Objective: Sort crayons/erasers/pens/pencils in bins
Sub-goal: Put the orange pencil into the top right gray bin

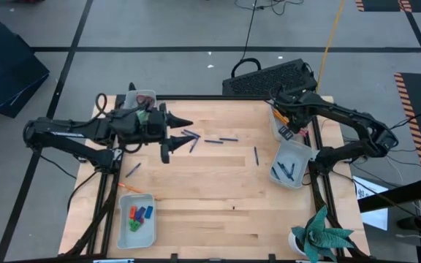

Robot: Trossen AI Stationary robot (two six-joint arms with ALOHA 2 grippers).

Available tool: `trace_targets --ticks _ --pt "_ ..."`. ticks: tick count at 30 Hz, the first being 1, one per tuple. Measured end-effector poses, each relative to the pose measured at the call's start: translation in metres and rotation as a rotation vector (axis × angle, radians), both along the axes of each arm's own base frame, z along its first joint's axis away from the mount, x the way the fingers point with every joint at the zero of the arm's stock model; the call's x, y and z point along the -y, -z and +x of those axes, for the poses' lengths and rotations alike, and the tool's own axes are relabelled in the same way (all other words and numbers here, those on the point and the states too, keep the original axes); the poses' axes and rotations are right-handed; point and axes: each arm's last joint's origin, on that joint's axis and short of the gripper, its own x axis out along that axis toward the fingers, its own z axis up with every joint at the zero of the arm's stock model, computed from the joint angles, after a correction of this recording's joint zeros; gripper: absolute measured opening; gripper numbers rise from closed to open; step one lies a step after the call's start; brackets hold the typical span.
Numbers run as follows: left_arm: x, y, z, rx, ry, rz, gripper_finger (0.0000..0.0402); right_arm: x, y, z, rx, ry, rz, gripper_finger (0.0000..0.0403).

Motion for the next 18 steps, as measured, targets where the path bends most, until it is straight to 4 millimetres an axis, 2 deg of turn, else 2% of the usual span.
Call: trace_targets --ticks 2,5,10,18 --pt "0.001 0.003 0.000 -0.024 0.013 -0.052 0.0248 0.000 -0.003 0.001 0.024 -0.002 -0.014 0.0118" --pt "0.003 0.017 -0.003 -0.166 0.028 -0.093 0.0248 -0.006 -0.016 0.005 0.093 -0.004 -0.052 0.0138" --pt "0.003 0.040 -0.012 -0.410 -0.027 -0.215 0.0248 -0.031 -0.051 0.015 0.273 -0.055 -0.168 0.0144" --pt "0.001 0.075 -0.037 -0.795 -0.190 -0.317 0.0248 -0.097 -0.104 0.048 0.924 -0.272 -0.301 0.0128"
